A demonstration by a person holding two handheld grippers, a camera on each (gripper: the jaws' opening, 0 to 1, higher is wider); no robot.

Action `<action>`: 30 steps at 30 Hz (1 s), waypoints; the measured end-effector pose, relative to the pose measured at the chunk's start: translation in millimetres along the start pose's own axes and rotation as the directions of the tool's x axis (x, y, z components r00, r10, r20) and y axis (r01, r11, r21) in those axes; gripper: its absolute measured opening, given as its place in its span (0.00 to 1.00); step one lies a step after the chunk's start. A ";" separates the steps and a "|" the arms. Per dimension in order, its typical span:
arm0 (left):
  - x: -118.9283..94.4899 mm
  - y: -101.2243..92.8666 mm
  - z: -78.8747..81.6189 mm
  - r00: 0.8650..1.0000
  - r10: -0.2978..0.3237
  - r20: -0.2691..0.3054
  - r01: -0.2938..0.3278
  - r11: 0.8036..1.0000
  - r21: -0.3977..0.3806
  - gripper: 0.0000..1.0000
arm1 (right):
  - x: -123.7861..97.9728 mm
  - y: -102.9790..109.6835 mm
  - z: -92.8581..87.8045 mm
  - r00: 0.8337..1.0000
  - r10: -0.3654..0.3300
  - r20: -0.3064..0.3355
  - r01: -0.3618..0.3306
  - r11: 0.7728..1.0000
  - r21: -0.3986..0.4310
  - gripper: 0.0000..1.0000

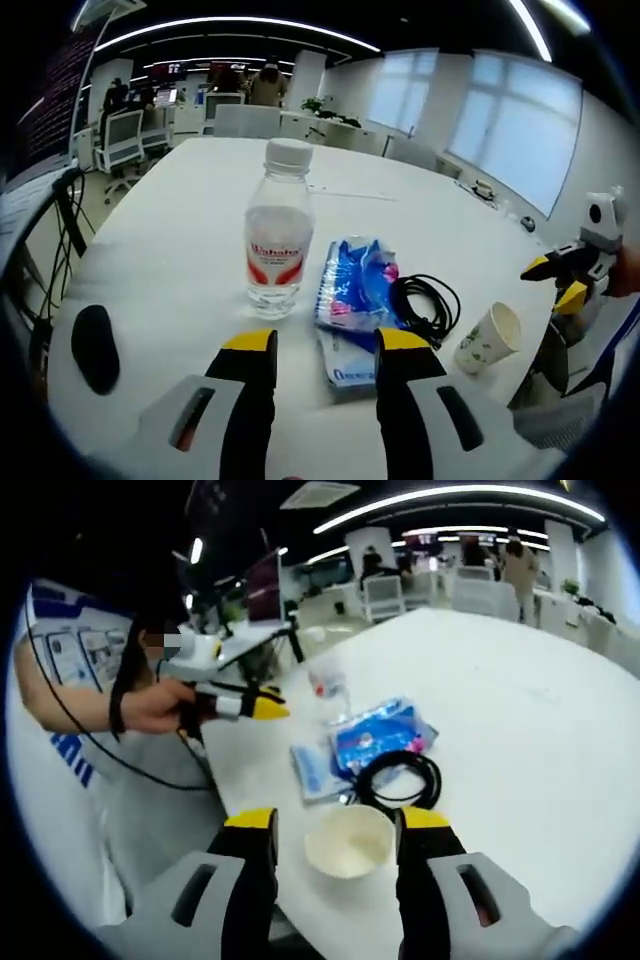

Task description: Arrange the tabletop items into an orderly group along one side of the table until the central work area is clear of visible clutter.

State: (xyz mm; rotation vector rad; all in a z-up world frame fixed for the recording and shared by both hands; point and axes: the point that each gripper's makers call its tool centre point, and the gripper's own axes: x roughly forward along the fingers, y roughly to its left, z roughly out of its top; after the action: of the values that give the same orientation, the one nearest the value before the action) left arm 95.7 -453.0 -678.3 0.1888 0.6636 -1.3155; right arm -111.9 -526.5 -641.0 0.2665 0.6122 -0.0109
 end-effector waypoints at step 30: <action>30.2 17.5 33.9 0.996 0.082 0.040 -0.081 0.997 -0.014 0.51 | -1.2 -11.0 -1.7 0.999 -0.026 0.027 0.024 0.997 0.075 0.45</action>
State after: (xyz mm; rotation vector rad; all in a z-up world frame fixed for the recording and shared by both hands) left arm 126.6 -489.9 -671.7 0.1774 0.6231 -1.2339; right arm -114.7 -536.8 -644.3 0.3309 0.5877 -0.0621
